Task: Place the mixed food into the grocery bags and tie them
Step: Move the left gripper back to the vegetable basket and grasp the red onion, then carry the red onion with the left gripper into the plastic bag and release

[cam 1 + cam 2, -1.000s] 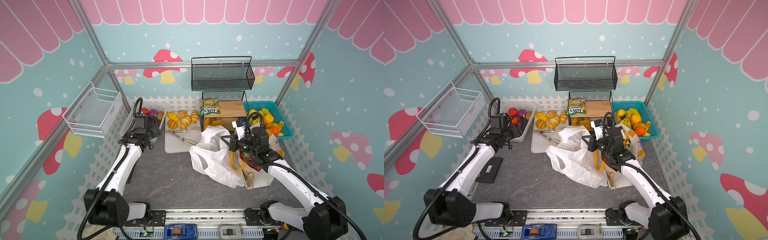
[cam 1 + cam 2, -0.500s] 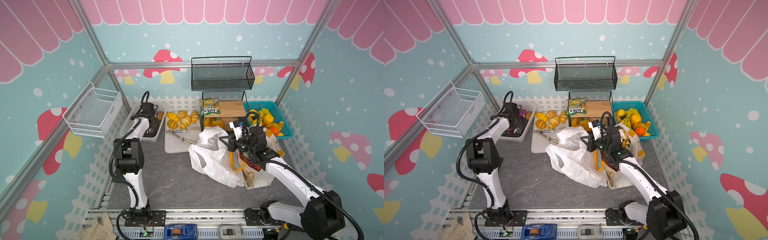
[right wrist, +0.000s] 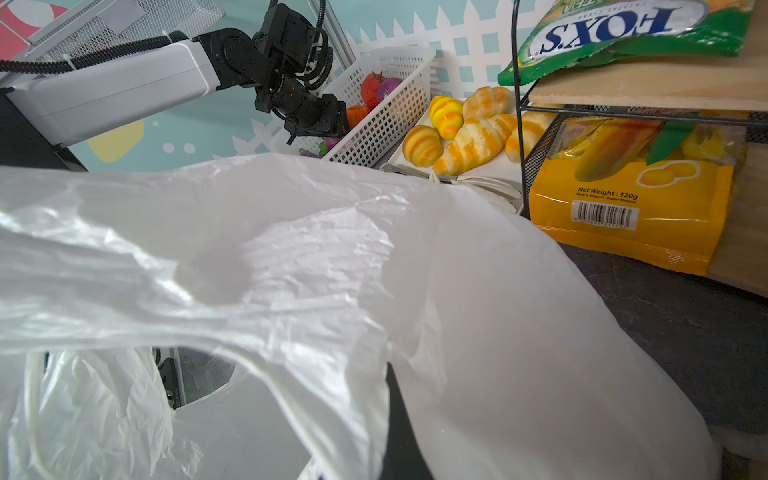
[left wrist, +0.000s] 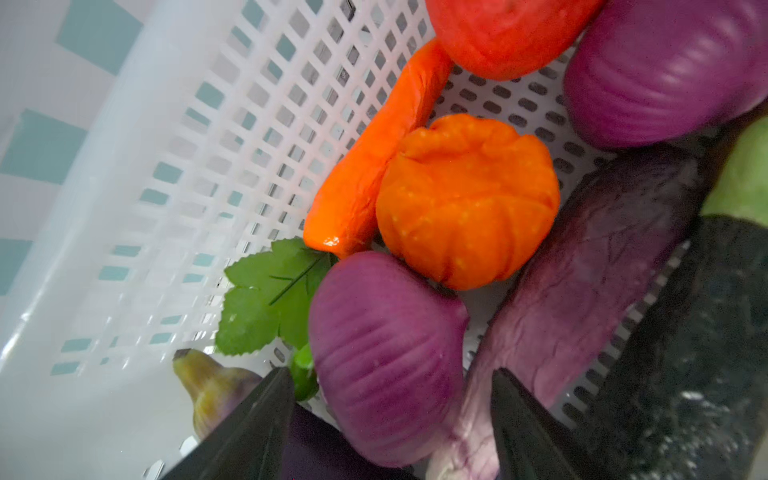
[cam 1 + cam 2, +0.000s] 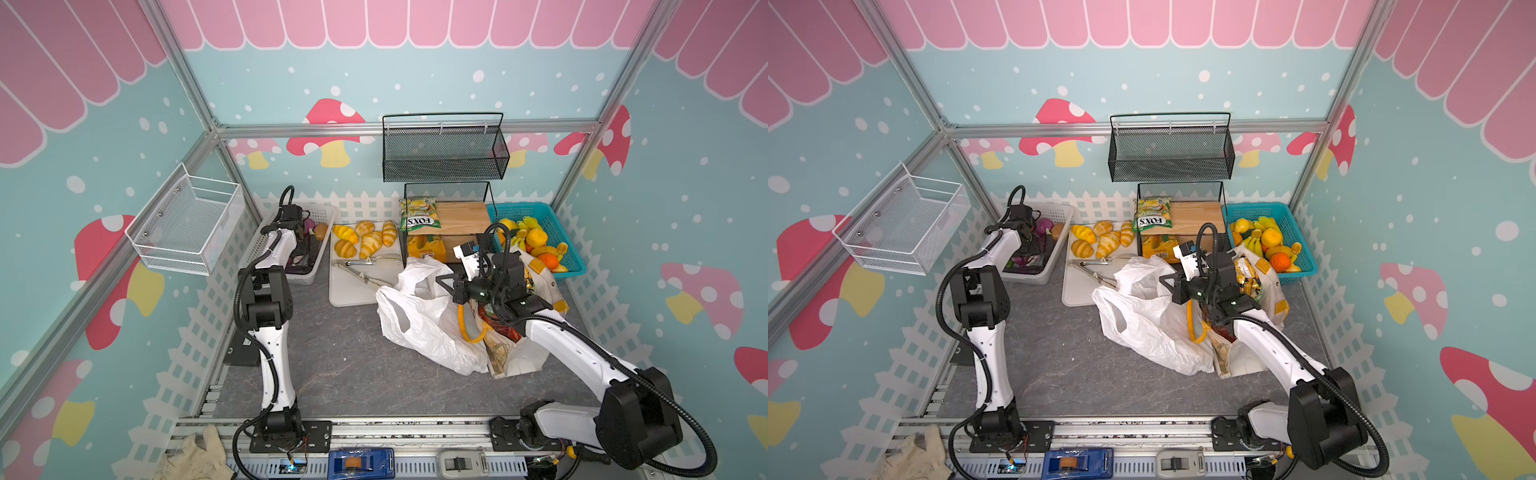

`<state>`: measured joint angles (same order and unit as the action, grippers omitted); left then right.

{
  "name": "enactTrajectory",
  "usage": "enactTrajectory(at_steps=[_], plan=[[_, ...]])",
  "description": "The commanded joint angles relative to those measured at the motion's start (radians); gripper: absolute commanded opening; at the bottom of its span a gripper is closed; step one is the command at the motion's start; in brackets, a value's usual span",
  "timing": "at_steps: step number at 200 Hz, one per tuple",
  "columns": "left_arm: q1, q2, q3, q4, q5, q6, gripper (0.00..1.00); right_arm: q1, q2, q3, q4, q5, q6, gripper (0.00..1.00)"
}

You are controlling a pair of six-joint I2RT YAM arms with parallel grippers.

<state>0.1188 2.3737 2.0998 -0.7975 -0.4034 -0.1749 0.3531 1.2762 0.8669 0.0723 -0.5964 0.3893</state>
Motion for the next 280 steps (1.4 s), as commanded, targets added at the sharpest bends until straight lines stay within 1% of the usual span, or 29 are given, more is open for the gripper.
enactTrajectory(at_steps=[1, 60, 80, 117, 145, 160, 173, 204, 228, 238, 261, 265, 280], plan=[[0.023, 0.042, 0.046, -0.042, 0.024, 0.014, 0.77, -0.005, 0.013, 0.035, 0.015, -0.014, -0.018, 0.01], [0.038, 0.119, 0.148, -0.08, 0.036, 0.042, 0.76, -0.005, 0.027, 0.032, 0.014, -0.016, -0.004, 0.02], [0.04, 0.135, 0.172, -0.097, 0.044, 0.047, 0.72, -0.005, 0.027, 0.032, 0.015, -0.014, 0.0, 0.01], [0.039, 0.116, 0.172, -0.097, 0.056, 0.039, 0.58, -0.005, 0.034, 0.031, 0.018, -0.017, 0.007, 0.02], [0.039, 0.064, 0.155, -0.095, 0.077, 0.005, 0.45, -0.005, 0.029, 0.028, 0.018, -0.017, 0.008, 0.01], [0.034, 0.023, 0.134, -0.09, 0.078, -0.013, 0.41, -0.005, 0.026, 0.027, 0.018, -0.017, 0.008, 0.01], [0.027, -0.019, 0.099, -0.069, 0.073, -0.019, 0.39, -0.005, 0.025, 0.026, 0.017, -0.018, 0.007, 0.01], [0.001, -0.13, 0.019, -0.035, 0.021, -0.021, 0.38, -0.005, 0.02, 0.024, 0.017, -0.023, 0.006, 0.01], [-0.037, -0.244, -0.081, -0.003, 0.013, -0.035, 0.37, -0.005, 0.02, 0.027, 0.018, -0.021, 0.008, 0.01], [-0.058, -0.312, -0.147, 0.017, 0.023, -0.05, 0.37, -0.005, 0.021, 0.031, 0.018, -0.017, 0.006, 0.01], [-0.121, -0.513, -0.361, 0.101, 0.078, -0.118, 0.36, -0.005, 0.021, 0.037, 0.017, 0.003, 0.009, 0.01], [-0.133, -0.554, -0.411, 0.124, 0.115, -0.13, 0.36, -0.005, 0.022, 0.039, 0.017, 0.007, 0.011, 0.01], [-0.187, -0.715, -0.603, 0.213, 0.185, -0.187, 0.36, -0.005, 0.03, 0.046, 0.017, 0.011, 0.016, 0.01]])
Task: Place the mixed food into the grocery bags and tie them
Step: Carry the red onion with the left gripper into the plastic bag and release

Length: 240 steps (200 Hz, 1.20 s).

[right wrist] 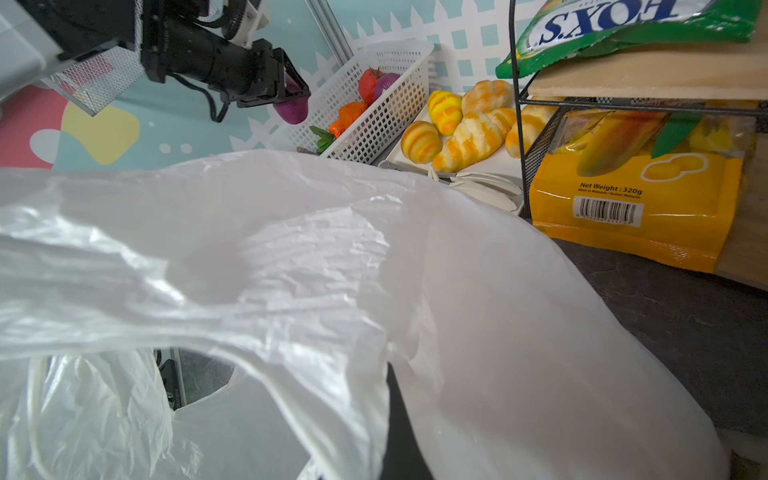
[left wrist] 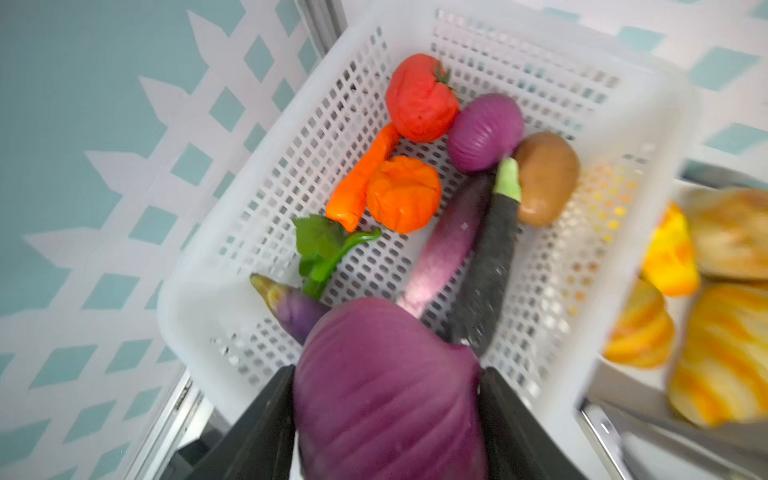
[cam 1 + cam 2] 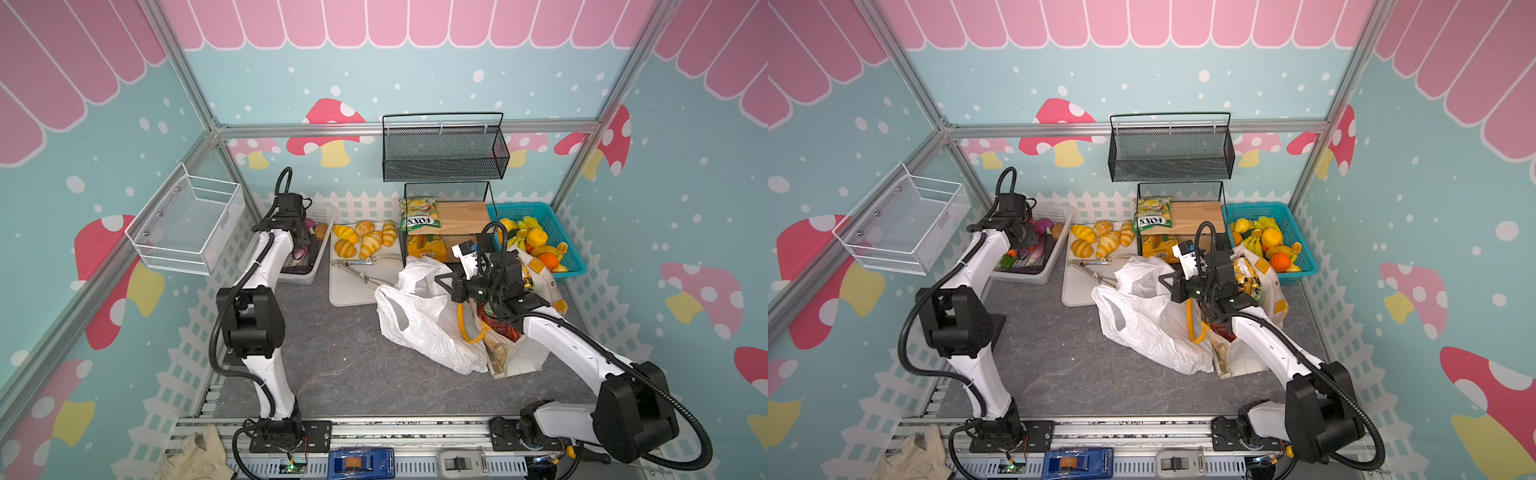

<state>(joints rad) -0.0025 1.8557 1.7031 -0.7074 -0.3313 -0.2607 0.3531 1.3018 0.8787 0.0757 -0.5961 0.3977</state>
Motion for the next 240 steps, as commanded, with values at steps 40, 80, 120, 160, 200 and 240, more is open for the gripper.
enactTrajectory(at_steps=[40, 80, 120, 160, 200, 240], plan=[[-0.211, -0.586, -0.609, 0.239, 0.277, -0.204, 0.32, -0.008, 0.021, 0.052, 0.009, -0.003, 0.01, 0.01], [-0.389, -0.76, -0.776, 0.345, 0.57, -0.248, 0.31, -0.009, 0.024, 0.067, -0.007, -0.043, -0.015, 0.01], [-0.537, -0.671, -0.741, 0.384, 0.71, -0.187, 0.31, -0.009, 0.001, 0.066, -0.023, -0.078, -0.031, 0.02], [-0.626, -0.598, -0.685, 0.385, 0.843, -0.12, 0.31, -0.009, -0.001, 0.085, -0.077, -0.113, -0.055, 0.02], [-0.67, -0.547, -0.702, 0.479, 0.808, -0.152, 0.32, -0.008, -0.017, 0.062, -0.027, -0.176, 0.01, 0.02], [-0.712, -0.449, -0.717, 0.596, 0.562, -0.247, 0.45, -0.008, -0.046, 0.003, 0.038, -0.196, 0.066, 0.02]])
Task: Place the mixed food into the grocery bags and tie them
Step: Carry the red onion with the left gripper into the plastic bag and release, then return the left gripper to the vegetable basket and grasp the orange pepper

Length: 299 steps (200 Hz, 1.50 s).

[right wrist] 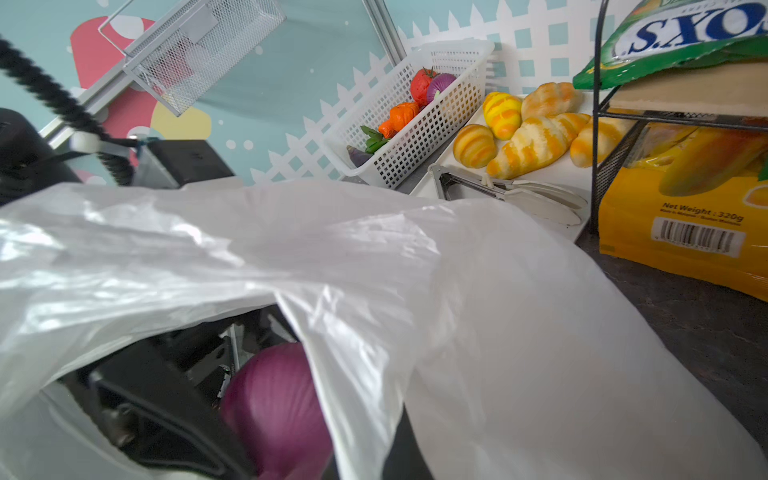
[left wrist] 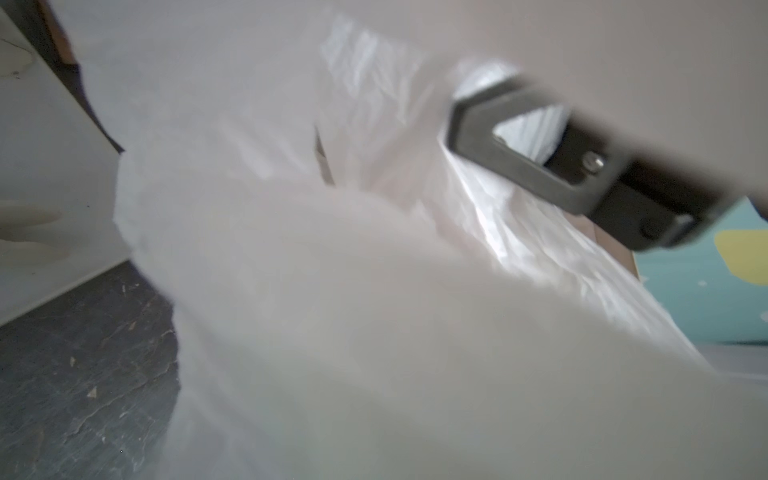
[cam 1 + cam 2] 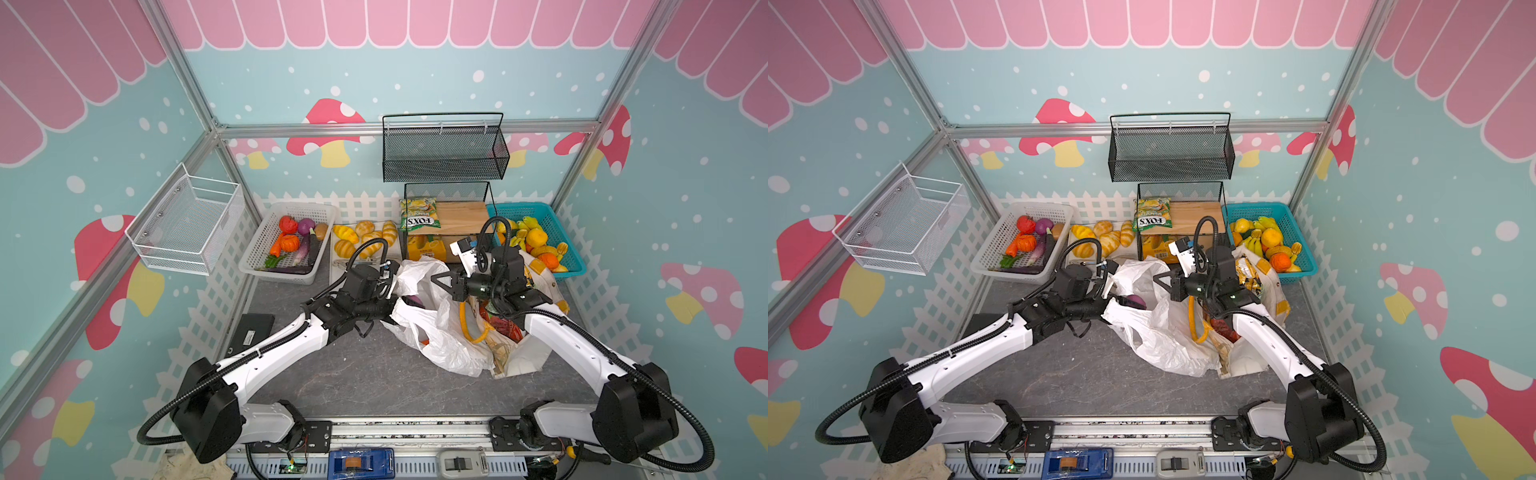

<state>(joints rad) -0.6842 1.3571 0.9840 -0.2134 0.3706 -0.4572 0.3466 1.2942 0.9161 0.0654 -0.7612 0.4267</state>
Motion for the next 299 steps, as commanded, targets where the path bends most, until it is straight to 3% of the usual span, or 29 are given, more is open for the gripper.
enactTrajectory(at_steps=[1, 34, 62, 96, 128, 163, 192, 211, 240, 276, 299], plan=[[-0.031, 0.052, 0.002, 0.102, -0.141, -0.051, 0.45, -0.002, -0.041, -0.035, 0.048, -0.029, 0.037, 0.02], [-0.031, 0.089, 0.0, 0.01, -0.231, -0.018, 0.56, -0.004, -0.071, -0.04, 0.006, 0.047, 0.008, 0.02], [-0.02, 0.058, -0.019, -0.032, -0.232, 0.008, 0.66, -0.006, -0.075, -0.031, -0.031, 0.111, -0.015, 0.01], [0.007, -0.022, -0.04, -0.06, -0.199, 0.031, 0.76, -0.01, -0.071, -0.02, -0.058, 0.165, -0.031, 0.01], [0.064, -0.101, -0.05, -0.076, -0.094, 0.033, 0.86, -0.013, -0.073, -0.023, -0.065, 0.191, -0.034, 0.01], [0.126, -0.188, -0.029, -0.158, -0.081, 0.047, 0.86, -0.016, -0.076, -0.027, -0.066, 0.204, -0.035, 0.02], [0.232, -0.265, -0.023, -0.241, -0.218, 0.016, 0.83, -0.018, -0.075, -0.026, -0.064, 0.215, -0.037, 0.01], [0.362, -0.276, -0.011, -0.258, -0.299, -0.044, 0.83, -0.018, -0.069, -0.029, -0.041, 0.197, -0.029, 0.01], [0.496, -0.182, 0.053, -0.223, -0.386, -0.044, 0.84, -0.018, -0.052, -0.031, -0.018, 0.18, -0.026, 0.01], [0.589, 0.089, 0.26, -0.27, -0.56, 0.082, 0.84, -0.018, -0.029, -0.017, -0.015, 0.16, -0.042, 0.01], [0.69, 0.268, 0.401, -0.321, -0.488, 0.092, 0.8, -0.018, -0.007, -0.009, -0.017, 0.161, -0.059, 0.01]])
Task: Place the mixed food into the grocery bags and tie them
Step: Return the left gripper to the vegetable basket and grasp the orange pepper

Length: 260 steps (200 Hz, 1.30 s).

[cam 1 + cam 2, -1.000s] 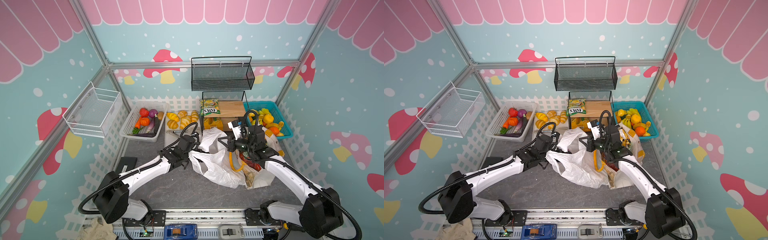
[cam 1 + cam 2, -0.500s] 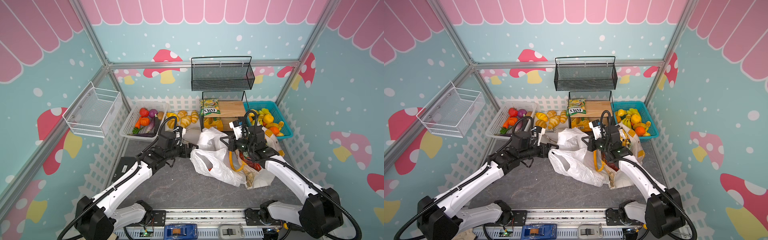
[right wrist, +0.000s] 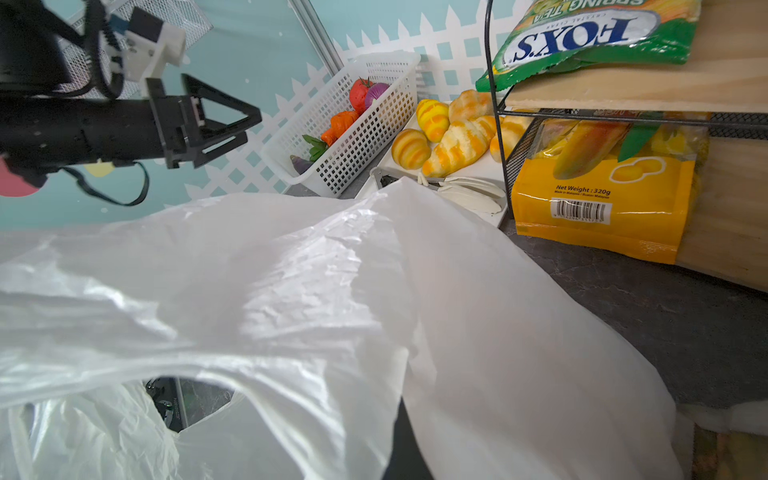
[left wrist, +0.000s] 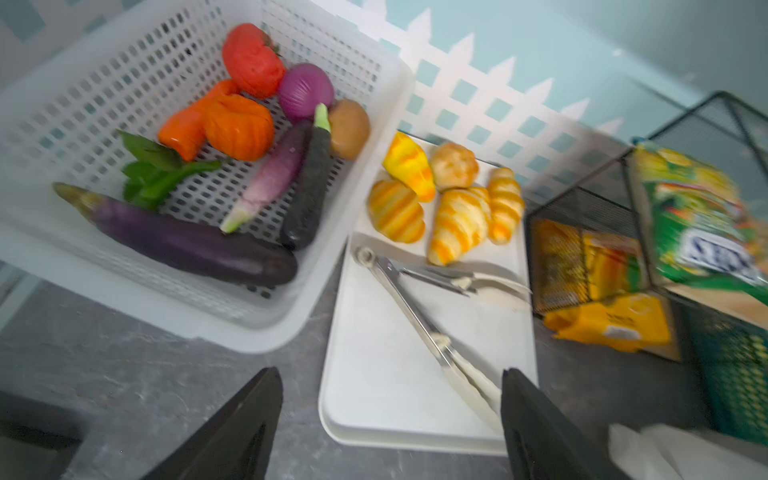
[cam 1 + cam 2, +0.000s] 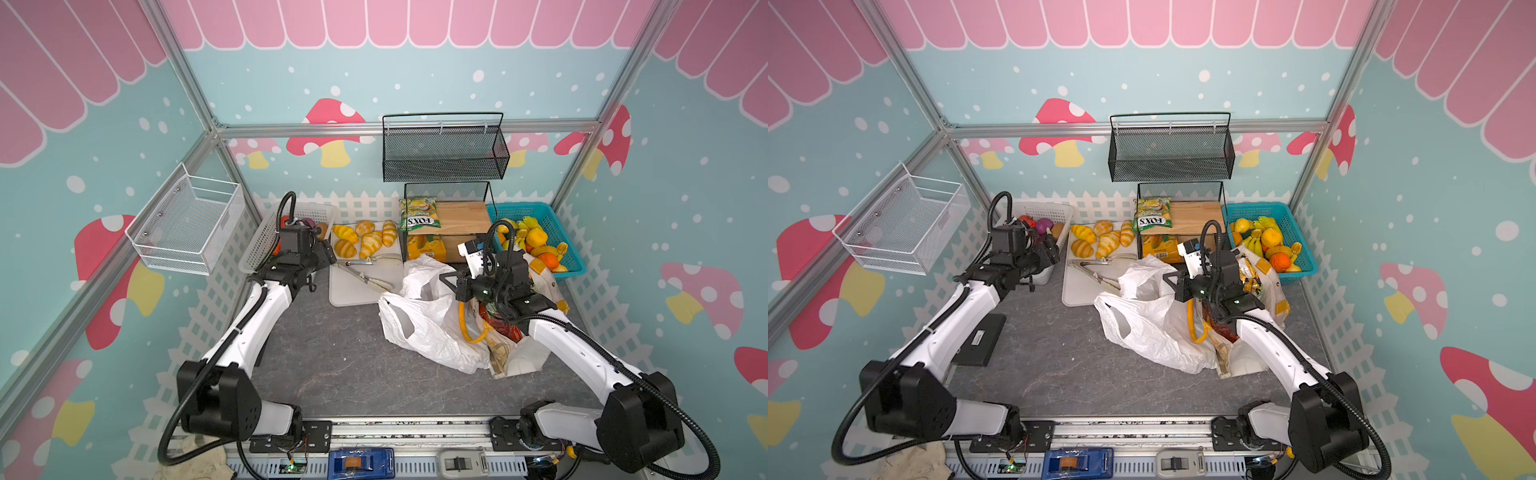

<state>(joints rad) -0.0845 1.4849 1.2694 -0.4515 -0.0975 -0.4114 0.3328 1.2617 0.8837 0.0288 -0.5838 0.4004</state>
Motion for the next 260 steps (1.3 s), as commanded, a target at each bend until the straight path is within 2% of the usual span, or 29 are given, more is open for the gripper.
enactTrajectory(at_steps=[1, 26, 67, 94, 119, 150, 179, 232, 260], plan=[[0.095, 0.147, 0.119, -0.084, -0.016, 0.046, 0.8, -0.005, 0.027, 0.023, 0.02, -0.016, -0.034, 0.01], [0.134, 0.298, 0.249, -0.092, 0.022, 0.062, 0.74, -0.005, 0.071, 0.043, 0.02, -0.029, -0.05, 0.01], [0.145, 0.535, 0.504, -0.211, -0.069, 0.126, 0.69, -0.006, 0.124, 0.075, 0.02, -0.031, -0.067, 0.01], [0.153, 0.65, 0.634, -0.269, -0.173, 0.173, 0.69, -0.008, 0.125, 0.08, 0.019, -0.024, -0.076, 0.01], [0.157, 0.759, 0.774, -0.329, -0.259, 0.243, 0.74, -0.008, 0.126, 0.076, 0.018, -0.014, -0.086, 0.01], [0.172, 0.897, 0.964, -0.409, -0.296, 0.3, 0.77, -0.008, 0.136, 0.074, 0.009, -0.005, -0.098, 0.01], [0.192, 1.006, 1.118, -0.465, -0.289, 0.318, 0.81, -0.009, 0.144, 0.072, 0.002, 0.001, -0.104, 0.01], [0.211, 1.143, 1.28, -0.478, -0.268, 0.366, 0.86, -0.009, 0.174, 0.087, -0.003, 0.0, -0.104, 0.02], [0.216, 1.204, 1.362, -0.495, -0.265, 0.393, 0.86, -0.009, 0.182, 0.089, -0.009, 0.007, -0.104, 0.01]])
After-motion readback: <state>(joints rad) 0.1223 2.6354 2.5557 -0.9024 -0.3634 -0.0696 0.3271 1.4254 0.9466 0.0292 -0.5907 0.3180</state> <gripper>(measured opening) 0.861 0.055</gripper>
